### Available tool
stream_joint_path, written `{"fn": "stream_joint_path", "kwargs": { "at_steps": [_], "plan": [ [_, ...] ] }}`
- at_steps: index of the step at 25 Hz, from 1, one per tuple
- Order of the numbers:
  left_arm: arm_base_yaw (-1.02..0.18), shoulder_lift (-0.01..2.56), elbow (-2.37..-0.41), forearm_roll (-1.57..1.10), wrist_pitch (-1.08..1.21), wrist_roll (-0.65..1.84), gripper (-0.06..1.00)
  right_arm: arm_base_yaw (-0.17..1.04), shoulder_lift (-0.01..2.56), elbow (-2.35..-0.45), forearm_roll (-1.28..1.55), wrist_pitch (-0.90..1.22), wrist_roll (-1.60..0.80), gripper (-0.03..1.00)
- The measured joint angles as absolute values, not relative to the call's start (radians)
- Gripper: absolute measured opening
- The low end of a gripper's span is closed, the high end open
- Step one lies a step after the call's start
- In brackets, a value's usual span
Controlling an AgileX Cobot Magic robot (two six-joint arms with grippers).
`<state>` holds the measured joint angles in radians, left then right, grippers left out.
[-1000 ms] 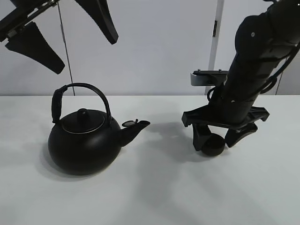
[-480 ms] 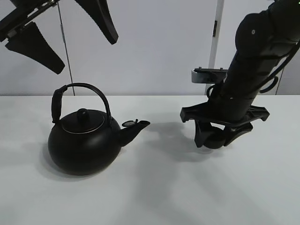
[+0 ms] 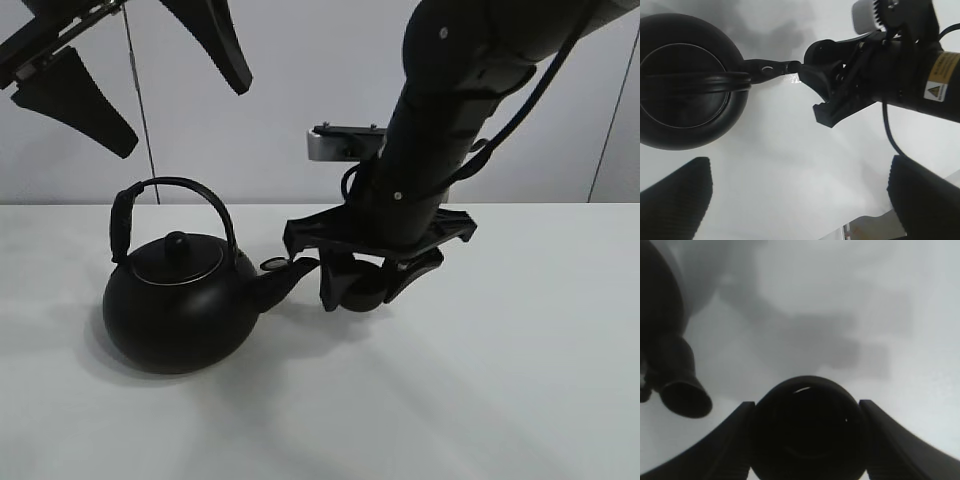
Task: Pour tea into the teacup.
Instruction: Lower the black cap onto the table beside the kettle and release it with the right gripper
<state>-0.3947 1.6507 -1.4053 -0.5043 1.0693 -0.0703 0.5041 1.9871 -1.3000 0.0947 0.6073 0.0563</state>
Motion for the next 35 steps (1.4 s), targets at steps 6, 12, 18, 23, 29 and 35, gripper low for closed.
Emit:
{"fn": "stream_joint_path", "kwargs": {
  "at_steps": [6, 12, 18, 23, 29, 35],
  "plan": [
    [-0.395, 1.651, -1.405, -0.504, 1.069, -0.070, 0.69, 0.561, 2.071, -1.354, 0.095, 0.627, 0.055, 0.40],
    [-0.395, 1.651, -1.405, -0.504, 1.069, -0.070, 0.69, 0.562, 2.111, -1.364, 0.087, 0.651, 0.055, 0.40],
    [-0.395, 1.651, -1.405, -0.504, 1.069, -0.070, 0.69, 0.562, 2.111, -1.365, 0.048, 0.655, 0.057, 0.40],
    [-0.395, 1.651, -1.405, -0.504, 1.069, -0.070, 0.69, 0.562, 2.111, -1.367, 0.038, 0.660, 0.059, 0.45],
    [-0.395, 1.651, -1.405, -0.504, 1.069, -0.070, 0.69, 0.562, 2.111, -1.367, 0.037, 0.666, 0.059, 0.51],
    [-0.395, 1.651, -1.405, -0.504, 1.069, -0.070, 0.69, 0.560, 2.078, -1.368, 0.037, 0.703, 0.080, 0.63]
  ]
}}
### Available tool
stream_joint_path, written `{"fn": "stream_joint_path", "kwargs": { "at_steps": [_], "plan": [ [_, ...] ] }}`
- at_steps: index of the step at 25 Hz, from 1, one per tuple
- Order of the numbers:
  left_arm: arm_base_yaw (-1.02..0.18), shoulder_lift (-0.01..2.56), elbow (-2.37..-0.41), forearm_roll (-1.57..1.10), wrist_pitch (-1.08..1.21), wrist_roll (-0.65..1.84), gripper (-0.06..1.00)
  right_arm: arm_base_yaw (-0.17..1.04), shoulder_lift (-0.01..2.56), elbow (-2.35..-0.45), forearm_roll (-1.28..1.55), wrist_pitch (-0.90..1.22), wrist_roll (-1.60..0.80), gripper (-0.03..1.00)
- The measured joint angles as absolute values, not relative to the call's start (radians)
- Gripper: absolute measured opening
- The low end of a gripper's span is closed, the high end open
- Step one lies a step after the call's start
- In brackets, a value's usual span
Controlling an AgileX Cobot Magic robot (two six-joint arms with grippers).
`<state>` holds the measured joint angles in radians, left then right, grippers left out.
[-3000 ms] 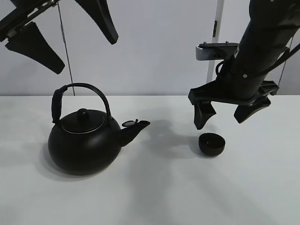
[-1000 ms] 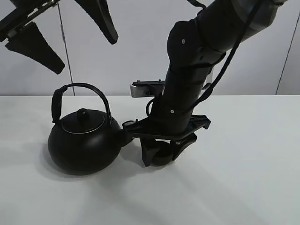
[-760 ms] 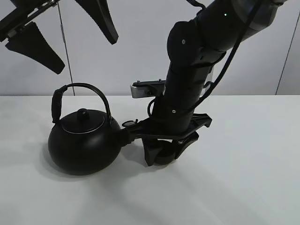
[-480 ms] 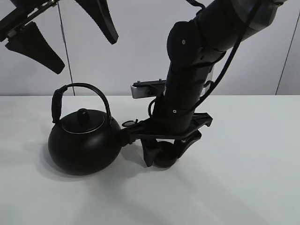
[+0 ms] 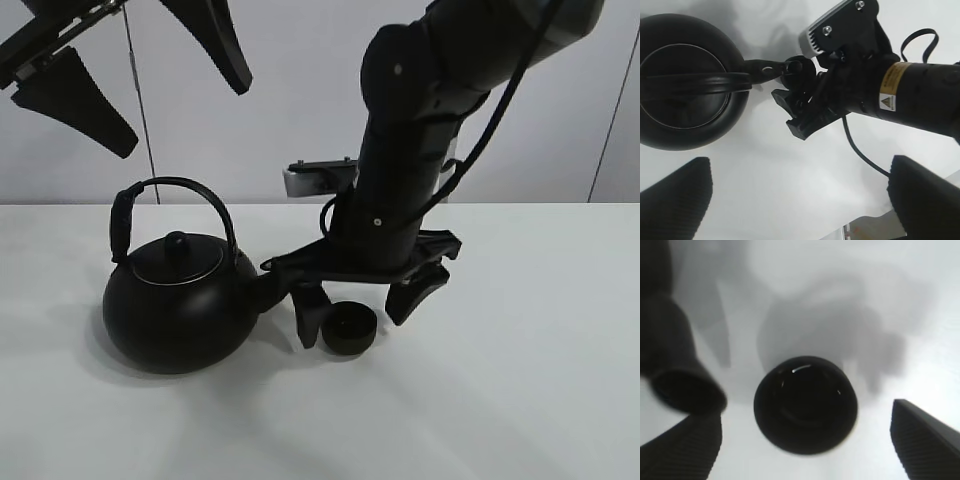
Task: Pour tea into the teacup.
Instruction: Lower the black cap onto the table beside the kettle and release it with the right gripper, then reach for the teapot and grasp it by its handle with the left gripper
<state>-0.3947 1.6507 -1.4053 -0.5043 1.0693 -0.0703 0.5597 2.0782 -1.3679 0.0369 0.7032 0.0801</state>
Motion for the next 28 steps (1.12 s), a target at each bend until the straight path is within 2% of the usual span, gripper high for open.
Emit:
{"fn": "stream_joint_path", "kwargs": {
  "at_steps": [4, 12, 17, 22, 28],
  "plan": [
    [-0.395, 1.651, -1.405, -0.504, 1.069, -0.070, 0.69, 0.511, 1.993, -1.368, 0.054, 0.774, 0.087, 0.63],
    [-0.395, 1.651, -1.405, -0.504, 1.069, -0.070, 0.69, 0.280, 1.834, -1.368, 0.093, 0.892, 0.084, 0.63],
    [-0.395, 1.651, -1.405, -0.504, 1.069, -0.070, 0.69, 0.168, 1.747, -1.368, 0.260, 0.969, 0.056, 0.63],
    [-0.395, 1.651, -1.405, -0.504, 1.069, -0.070, 0.69, 0.161, 1.715, -1.368, 0.438, 0.978, -0.010, 0.63],
    [-0.395, 1.651, -1.405, -0.504, 1.069, -0.070, 0.69, 0.164, 1.715, -1.368, 0.458, 0.982, -0.023, 0.63]
  ]
}}
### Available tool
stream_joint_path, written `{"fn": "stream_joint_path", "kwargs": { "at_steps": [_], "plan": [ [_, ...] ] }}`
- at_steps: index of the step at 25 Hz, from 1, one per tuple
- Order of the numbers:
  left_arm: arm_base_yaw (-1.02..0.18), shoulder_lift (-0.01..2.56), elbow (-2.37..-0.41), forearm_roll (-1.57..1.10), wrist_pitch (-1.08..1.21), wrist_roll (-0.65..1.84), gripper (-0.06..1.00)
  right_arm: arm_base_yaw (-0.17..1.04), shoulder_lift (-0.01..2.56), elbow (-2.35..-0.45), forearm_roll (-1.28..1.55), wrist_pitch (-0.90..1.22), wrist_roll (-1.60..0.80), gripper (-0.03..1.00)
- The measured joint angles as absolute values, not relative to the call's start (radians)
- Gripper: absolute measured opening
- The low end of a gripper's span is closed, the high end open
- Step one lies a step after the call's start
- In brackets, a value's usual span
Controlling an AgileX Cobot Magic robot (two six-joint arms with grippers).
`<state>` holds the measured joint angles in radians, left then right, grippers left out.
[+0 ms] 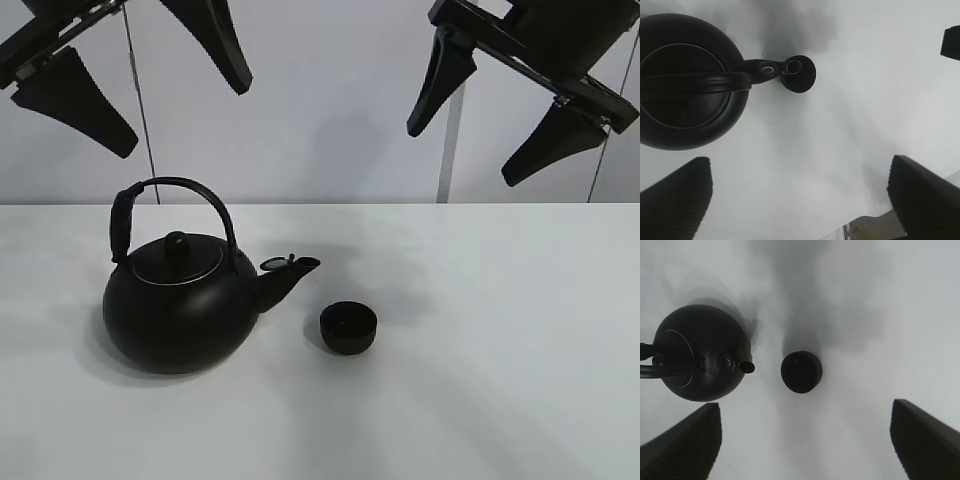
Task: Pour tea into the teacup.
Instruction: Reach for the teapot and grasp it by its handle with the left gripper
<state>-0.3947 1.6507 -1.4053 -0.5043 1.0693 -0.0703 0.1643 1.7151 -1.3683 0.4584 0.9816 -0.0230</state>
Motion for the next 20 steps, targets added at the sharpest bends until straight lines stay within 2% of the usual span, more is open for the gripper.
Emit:
{"fn": "stream_joint_path", "kwargs": {
  "at_steps": [20],
  "plan": [
    [-0.395, 1.651, -1.405, -0.504, 1.069, -0.070, 0.69, 0.164, 1.715, -1.368, 0.474, 0.999, -0.021, 0.63]
  ]
}}
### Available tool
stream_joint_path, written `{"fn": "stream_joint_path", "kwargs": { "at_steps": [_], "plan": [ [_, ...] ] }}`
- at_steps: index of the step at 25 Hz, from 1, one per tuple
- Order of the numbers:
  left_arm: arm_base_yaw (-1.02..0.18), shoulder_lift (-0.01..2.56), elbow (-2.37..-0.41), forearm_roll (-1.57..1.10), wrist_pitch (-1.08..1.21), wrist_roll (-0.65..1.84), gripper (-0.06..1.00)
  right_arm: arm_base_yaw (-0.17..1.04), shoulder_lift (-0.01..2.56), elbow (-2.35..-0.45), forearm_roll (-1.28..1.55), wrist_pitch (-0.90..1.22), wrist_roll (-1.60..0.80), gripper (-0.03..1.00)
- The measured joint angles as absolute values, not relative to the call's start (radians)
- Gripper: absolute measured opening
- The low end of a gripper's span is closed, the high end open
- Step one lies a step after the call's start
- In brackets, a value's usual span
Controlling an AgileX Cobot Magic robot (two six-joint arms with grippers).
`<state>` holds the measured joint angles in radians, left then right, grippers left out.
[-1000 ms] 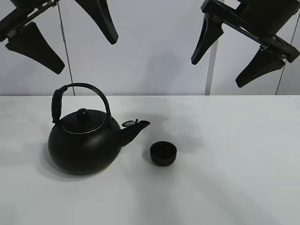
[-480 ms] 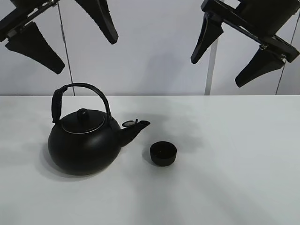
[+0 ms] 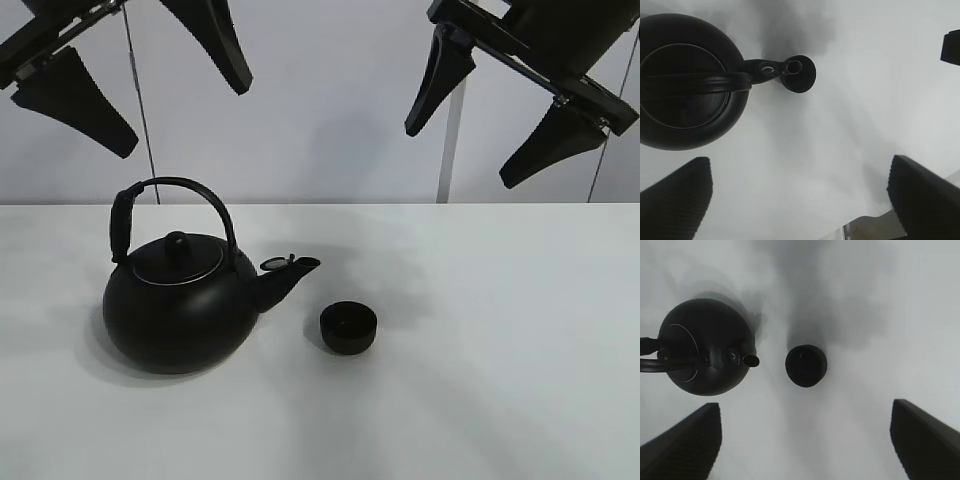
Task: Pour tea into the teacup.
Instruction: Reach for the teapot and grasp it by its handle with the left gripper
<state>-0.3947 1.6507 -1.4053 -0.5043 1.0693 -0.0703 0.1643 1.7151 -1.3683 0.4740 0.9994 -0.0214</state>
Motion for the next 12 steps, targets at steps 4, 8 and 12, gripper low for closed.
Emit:
{"fn": "stream_joint_path", "kwargs": {
  "at_steps": [4, 8, 12],
  "plan": [
    [-0.395, 1.651, -1.405, -0.504, 1.068, -0.070, 0.69, 0.164, 1.715, -1.368, 0.476, 0.968, -0.021, 0.63],
    [-0.395, 1.651, -1.405, -0.504, 1.050, -0.056, 0.69, 0.164, 1.715, -1.368, 0.478, 0.898, -0.020, 0.63],
    [-0.395, 1.644, -1.404, -0.456, 1.010, -0.010, 0.69, 0.164, 1.715, -1.368, 0.481, 0.816, -0.020, 0.63]
  ]
}}
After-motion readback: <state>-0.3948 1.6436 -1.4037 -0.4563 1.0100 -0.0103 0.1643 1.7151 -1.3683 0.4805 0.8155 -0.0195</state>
